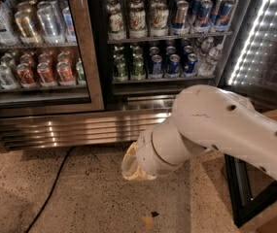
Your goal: Open right fridge door
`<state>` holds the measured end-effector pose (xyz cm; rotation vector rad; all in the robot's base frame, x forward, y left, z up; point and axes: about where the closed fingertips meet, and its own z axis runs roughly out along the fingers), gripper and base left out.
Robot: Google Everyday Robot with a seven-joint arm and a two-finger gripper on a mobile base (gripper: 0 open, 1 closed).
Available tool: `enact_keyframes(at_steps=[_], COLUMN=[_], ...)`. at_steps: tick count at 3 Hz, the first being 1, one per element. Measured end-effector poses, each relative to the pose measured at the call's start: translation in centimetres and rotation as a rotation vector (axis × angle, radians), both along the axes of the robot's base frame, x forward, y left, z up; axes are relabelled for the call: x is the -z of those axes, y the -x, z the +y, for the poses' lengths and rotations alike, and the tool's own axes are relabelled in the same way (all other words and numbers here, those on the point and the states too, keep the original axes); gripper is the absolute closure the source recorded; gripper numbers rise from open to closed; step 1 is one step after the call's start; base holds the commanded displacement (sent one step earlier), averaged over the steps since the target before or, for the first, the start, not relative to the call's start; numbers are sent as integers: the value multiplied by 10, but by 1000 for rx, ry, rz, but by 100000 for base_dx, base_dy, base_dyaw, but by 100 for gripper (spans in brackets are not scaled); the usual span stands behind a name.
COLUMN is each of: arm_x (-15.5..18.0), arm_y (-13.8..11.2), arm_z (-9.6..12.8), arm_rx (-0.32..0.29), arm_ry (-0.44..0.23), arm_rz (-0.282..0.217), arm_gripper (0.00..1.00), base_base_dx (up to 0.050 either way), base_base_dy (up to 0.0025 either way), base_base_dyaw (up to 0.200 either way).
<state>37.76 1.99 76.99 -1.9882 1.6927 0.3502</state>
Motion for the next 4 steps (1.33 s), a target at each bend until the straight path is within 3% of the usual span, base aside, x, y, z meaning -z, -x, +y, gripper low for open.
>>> enact_keyframes(at_steps=[3, 4], arm_x=[0, 0], arm_y=[0, 0], arm_z=[0, 0], arm_rx=[0, 0], arm_ry=[0, 0], arm_rz=[0, 0], arm_gripper=[12, 0], base_base_dx=[0, 0], base_base_dy=[0, 0], base_base_dyaw=[0, 0])
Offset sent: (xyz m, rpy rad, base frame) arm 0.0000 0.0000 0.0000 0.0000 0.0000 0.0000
